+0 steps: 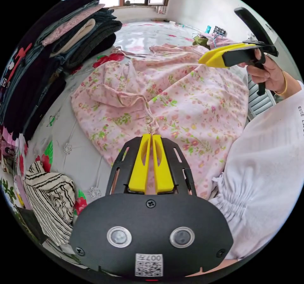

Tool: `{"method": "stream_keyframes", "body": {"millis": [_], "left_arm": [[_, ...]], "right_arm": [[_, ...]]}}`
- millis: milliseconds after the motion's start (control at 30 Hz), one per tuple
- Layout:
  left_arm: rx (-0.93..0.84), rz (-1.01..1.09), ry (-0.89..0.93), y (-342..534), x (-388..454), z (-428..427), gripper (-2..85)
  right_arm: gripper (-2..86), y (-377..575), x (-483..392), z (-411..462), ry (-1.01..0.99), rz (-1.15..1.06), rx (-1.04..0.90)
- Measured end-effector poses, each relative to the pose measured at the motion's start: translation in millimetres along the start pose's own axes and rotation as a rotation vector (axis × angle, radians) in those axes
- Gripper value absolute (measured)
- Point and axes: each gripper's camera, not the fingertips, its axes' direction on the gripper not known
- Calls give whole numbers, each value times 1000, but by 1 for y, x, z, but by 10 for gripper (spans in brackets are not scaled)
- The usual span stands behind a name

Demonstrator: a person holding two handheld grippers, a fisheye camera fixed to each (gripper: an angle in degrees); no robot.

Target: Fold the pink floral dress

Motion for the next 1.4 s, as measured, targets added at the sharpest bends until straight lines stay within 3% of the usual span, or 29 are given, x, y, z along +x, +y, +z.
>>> {"method": "stream_keyframes", "body": {"millis": [167,333,500,667,833,1100,1400], "left_arm": [[101,-50,54,-3,1,-10,-10],[87,-31,52,-13,11,-7,-10],[46,-10,74,-28,21,7,-10],[-65,12,43,-43,31,44,-10],[-163,12,29,-57,38,77,-9],[-169,-102,72,-69,27,86,-9],[-71,-239,-29,-69,28,59,-9]], "right_arm": [[104,-61,-19,37,7,-113,-65],[119,-96,-39,100,132,-213,-220],[43,-100,-28,113,268,-231,-240],[4,-90,33,46,111,-32,-69],[2,-20,131,-35,17,265,102],[30,141,256,-205,340,849,527],[34,189,281,-187,272,1061,454]]}}
